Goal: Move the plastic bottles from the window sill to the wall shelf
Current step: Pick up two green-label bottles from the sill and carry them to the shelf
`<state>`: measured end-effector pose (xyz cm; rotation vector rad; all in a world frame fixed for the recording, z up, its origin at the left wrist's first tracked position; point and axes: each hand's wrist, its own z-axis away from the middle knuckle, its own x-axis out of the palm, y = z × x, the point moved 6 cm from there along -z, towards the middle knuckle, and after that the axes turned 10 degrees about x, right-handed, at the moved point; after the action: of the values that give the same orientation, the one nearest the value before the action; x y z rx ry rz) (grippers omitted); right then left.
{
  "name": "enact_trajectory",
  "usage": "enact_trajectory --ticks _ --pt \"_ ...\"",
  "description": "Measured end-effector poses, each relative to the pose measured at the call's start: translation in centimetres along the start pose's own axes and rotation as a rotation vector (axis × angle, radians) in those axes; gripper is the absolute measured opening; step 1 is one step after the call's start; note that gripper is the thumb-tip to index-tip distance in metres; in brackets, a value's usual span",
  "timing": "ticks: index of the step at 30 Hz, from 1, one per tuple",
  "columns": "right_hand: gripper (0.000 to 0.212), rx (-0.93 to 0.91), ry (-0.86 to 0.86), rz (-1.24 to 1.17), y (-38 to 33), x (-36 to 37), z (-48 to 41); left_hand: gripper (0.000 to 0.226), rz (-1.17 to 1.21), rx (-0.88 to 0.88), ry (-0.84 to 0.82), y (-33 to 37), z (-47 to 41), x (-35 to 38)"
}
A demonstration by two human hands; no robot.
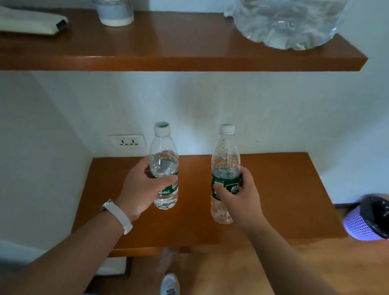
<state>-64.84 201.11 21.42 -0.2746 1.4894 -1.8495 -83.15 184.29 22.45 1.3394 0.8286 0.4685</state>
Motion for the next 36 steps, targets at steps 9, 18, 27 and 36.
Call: enact_trajectory --ticks 9,18,27,36 --pt "0.064 0.041 0.056 0.085 -1.5 4.0 -5.5 0.052 -0.011 -0.005 0.001 -4.6 -6.1 -2.4" --pt "0.069 0.074 0.028 0.139 -0.6 7.9 -10.1 0.061 -0.120 -0.009 0.075 -7.3 -9.8 -3.4" --pt "0.054 0.061 -0.044 0.213 1.1 10.8 -15.6 0.057 -0.191 -0.029 0.120 -10.5 -12.6 -2.5" --pt "0.060 -0.008 -0.032 0.216 2.0 12.2 -19.6 0.058 -0.222 -0.011 0.156 -12.7 -15.5 -0.9"
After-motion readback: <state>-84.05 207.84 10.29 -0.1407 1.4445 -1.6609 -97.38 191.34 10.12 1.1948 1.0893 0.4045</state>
